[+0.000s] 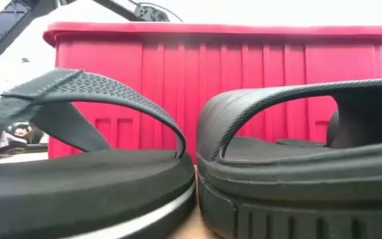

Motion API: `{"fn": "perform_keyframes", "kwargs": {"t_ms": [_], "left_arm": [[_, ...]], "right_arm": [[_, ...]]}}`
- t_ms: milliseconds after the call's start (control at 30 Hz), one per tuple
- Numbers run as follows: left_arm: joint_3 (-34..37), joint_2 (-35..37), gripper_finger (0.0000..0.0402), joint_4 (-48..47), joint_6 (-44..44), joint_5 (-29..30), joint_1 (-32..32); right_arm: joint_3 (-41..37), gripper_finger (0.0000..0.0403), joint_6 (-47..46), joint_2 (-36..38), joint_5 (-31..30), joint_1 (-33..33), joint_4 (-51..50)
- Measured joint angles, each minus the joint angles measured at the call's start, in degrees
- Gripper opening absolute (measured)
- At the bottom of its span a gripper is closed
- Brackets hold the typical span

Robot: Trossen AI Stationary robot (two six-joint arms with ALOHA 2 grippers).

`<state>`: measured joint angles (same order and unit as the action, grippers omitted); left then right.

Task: Pick and place slides into bin
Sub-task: Put the black slide into the red bin

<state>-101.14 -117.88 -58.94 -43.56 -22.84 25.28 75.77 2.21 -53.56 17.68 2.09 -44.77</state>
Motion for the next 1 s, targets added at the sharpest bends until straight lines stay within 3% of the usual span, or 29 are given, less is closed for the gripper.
{"fn": "perform_keyframes", "kwargs": {"t_ms": [700, 1000], "left_arm": [[0.26, -0.68, 0.0004, 1.94, 7.59, 0.70, -0.17], [0.33, -0.79, 0.0036, 3.80, 10.24, 7.77, -0.81]], "right_arm": [[-0.02, 0.0164, 0.18, 0.00, -0.09, -0.02, 0.37], [-0.01, 0.0164, 0.18, 0.00, -0.09, -0.02, 0.37]]}}
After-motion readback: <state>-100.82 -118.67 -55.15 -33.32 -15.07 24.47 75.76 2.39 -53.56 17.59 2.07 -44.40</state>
